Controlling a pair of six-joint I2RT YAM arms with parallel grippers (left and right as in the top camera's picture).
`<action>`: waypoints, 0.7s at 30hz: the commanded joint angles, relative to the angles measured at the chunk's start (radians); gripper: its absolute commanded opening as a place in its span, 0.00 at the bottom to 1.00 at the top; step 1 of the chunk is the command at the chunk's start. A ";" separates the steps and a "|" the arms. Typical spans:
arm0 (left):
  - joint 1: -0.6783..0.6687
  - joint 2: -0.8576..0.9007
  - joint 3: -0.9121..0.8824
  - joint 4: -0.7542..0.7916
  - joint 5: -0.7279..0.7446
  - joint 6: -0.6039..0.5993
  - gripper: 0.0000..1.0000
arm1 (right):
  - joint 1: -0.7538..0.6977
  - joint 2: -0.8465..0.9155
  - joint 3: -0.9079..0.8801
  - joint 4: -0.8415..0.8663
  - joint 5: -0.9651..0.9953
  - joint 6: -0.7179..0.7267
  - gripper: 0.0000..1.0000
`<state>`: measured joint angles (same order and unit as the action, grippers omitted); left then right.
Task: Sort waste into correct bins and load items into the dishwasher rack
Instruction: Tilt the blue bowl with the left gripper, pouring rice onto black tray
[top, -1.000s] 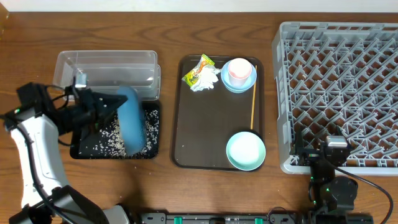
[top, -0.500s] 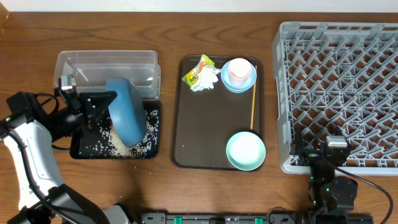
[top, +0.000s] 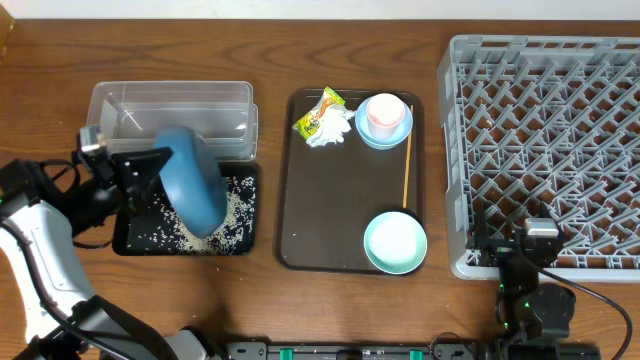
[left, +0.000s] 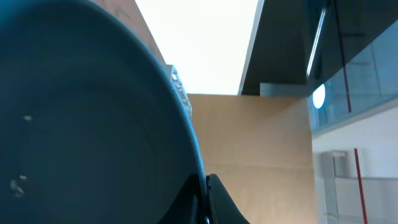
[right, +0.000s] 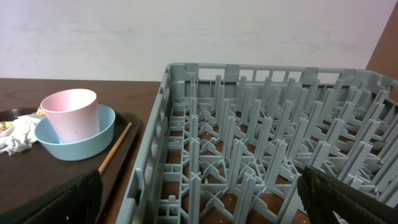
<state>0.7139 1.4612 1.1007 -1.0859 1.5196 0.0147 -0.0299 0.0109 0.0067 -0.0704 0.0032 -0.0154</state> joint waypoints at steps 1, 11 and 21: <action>0.019 -0.009 -0.005 -0.032 0.025 -0.010 0.06 | -0.010 -0.004 -0.001 -0.005 0.003 -0.008 0.99; 0.019 -0.011 -0.005 -0.083 -0.013 0.053 0.06 | -0.010 -0.004 -0.001 -0.005 0.003 -0.008 0.99; 0.024 -0.021 -0.005 -0.060 -0.044 0.123 0.06 | -0.010 -0.004 -0.001 -0.005 0.004 -0.008 0.99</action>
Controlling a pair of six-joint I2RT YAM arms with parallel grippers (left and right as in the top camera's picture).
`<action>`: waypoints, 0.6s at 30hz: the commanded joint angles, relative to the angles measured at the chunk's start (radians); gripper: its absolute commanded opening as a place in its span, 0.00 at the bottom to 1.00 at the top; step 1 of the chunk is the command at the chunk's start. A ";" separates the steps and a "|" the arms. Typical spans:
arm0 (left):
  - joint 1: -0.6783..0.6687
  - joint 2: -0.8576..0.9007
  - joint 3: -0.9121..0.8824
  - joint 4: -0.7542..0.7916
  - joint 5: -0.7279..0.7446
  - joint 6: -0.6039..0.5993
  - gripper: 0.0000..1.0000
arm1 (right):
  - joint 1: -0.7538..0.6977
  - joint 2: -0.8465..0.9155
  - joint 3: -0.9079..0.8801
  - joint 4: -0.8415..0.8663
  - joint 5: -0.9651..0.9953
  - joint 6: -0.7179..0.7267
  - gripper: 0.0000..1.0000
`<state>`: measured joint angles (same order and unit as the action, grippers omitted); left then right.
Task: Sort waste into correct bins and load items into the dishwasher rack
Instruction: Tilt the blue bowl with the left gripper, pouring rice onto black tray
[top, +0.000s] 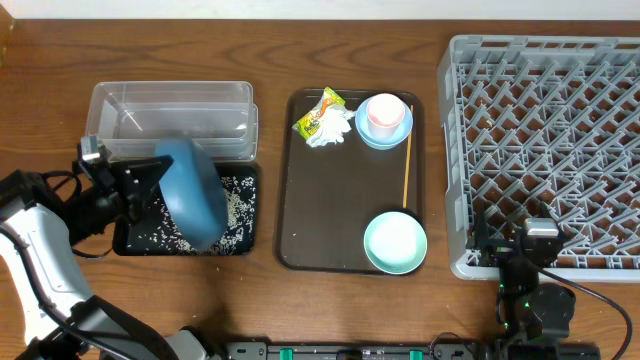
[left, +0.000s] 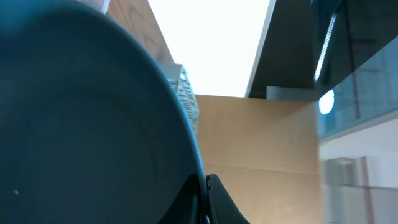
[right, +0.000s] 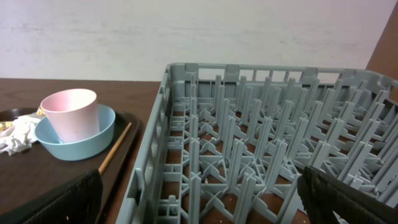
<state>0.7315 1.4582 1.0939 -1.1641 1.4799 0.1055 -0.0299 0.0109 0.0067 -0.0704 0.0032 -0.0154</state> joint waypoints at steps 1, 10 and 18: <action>0.006 -0.018 0.002 0.005 0.003 0.032 0.06 | -0.010 -0.004 -0.001 -0.005 0.003 -0.008 0.99; 0.002 -0.037 0.002 -0.024 0.033 0.083 0.06 | -0.010 -0.004 -0.001 -0.005 0.003 -0.008 0.99; 0.002 -0.134 0.013 -0.011 -0.120 0.054 0.06 | -0.010 -0.004 -0.001 -0.005 0.003 -0.008 0.99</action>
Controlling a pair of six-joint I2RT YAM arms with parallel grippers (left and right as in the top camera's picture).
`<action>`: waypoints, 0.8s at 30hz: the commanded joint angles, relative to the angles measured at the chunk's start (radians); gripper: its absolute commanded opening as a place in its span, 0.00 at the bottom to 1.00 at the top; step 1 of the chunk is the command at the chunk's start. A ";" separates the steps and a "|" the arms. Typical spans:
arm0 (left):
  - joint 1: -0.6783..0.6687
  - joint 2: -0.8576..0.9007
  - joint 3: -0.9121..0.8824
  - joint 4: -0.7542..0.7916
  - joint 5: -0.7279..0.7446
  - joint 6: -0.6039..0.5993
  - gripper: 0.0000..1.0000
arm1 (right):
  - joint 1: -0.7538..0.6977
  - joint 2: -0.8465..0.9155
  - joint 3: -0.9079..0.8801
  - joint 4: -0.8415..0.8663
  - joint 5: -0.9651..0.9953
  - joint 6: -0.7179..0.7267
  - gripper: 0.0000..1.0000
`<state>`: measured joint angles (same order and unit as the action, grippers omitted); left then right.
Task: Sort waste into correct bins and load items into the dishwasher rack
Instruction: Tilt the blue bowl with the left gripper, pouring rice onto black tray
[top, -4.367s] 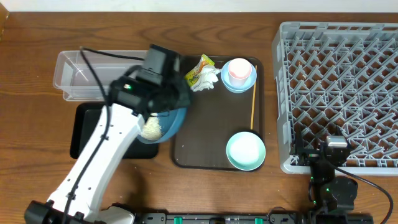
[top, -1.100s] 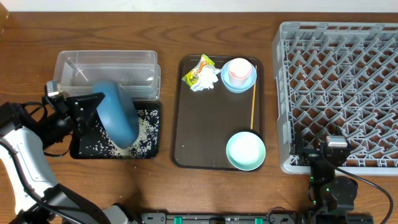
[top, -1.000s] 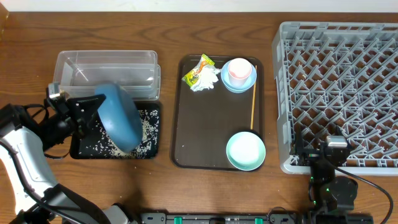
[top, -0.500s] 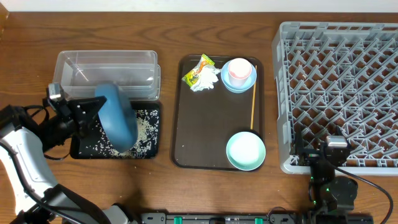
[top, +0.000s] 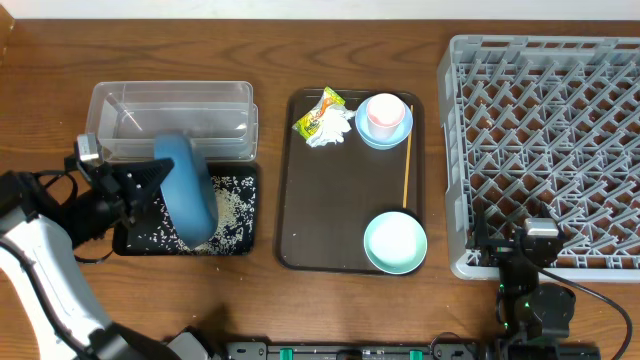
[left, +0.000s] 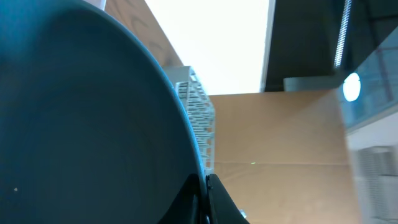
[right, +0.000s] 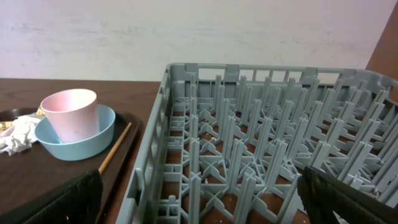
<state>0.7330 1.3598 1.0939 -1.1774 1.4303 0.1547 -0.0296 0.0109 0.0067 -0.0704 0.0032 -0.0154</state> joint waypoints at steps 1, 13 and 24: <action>0.001 -0.047 0.017 0.013 -0.129 -0.021 0.06 | -0.010 -0.004 -0.001 -0.005 0.003 -0.008 0.99; 0.001 -0.202 0.019 0.144 -0.525 -0.346 0.06 | -0.010 -0.004 -0.001 -0.005 0.003 -0.008 0.99; 0.001 -0.231 0.019 0.261 0.134 -0.279 0.06 | -0.010 -0.004 -0.001 -0.005 0.003 -0.008 0.99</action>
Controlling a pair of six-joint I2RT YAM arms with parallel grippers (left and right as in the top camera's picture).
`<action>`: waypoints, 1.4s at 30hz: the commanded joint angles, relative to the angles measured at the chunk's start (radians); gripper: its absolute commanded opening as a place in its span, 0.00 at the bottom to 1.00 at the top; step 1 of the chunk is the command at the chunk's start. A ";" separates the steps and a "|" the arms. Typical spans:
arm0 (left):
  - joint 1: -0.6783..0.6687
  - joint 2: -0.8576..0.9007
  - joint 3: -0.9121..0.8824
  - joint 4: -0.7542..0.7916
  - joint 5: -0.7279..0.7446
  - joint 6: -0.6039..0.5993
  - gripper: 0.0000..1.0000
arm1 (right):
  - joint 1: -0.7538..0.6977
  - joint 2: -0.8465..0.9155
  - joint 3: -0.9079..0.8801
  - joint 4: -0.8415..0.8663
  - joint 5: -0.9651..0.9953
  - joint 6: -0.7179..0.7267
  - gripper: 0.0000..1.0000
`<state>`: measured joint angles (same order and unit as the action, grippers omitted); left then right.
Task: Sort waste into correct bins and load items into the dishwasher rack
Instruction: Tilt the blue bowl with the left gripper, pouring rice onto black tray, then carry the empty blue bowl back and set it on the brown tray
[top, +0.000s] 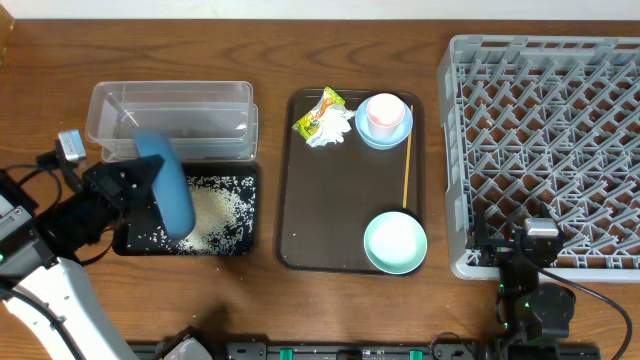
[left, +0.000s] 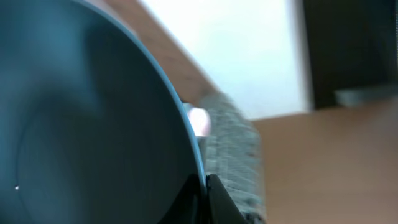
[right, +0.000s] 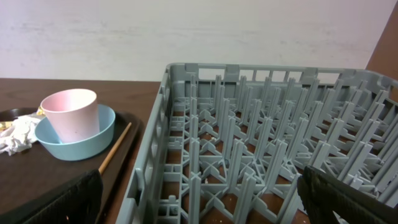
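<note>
My left gripper (top: 138, 187) is shut on the rim of a blue plate (top: 166, 192), held on edge over the black bin (top: 247, 180) where a heap of rice (top: 210, 212) lies. The plate's dark face (left: 81, 124) fills the left wrist view, its rim pinched between the fingertips (left: 216, 199). On the brown tray (top: 330, 220) lie a snack wrapper with crumpled tissue (top: 322, 122), a pink cup (top: 383, 113) in a blue bowl (top: 397, 135), a chopstick (top: 406, 170) and a mint bowl (top: 394, 242). My right gripper (right: 199, 186) rests open at the grey rack (top: 545, 150) near its front edge.
A clear plastic bin (top: 170, 120) stands behind the black bin at the left. The rack's upright tines (right: 249, 143) fill the right wrist view, with the pink cup (right: 69, 112) in its bowl to their left.
The left arm has drawn back to the left and the plate now stands steeper, nearly on edge. More rice lies heaped in the black bin. The right arm is unmoved.
The left gripper held the blue plate tilted over the black bin, hiding much of its middle. At each later moment the plate stood steeper and further left, and a rice heap shows in the bin where the plate was. The right gripper stayed open at the rack.
</note>
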<state>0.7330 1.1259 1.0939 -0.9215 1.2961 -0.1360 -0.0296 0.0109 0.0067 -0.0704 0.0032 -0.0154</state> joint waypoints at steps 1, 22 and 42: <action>-0.001 0.004 0.019 0.001 0.277 0.003 0.06 | -0.010 -0.004 -0.001 -0.005 0.003 -0.008 0.99; -0.796 -0.103 0.019 0.103 -0.534 -0.128 0.06 | -0.010 -0.004 -0.001 -0.005 0.003 -0.008 0.99; -1.544 0.302 0.019 0.441 -1.317 -0.274 0.06 | -0.010 -0.004 -0.001 -0.005 0.003 -0.008 0.99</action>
<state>-0.7815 1.3769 1.0943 -0.5083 0.0780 -0.4004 -0.0296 0.0109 0.0067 -0.0704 0.0032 -0.0151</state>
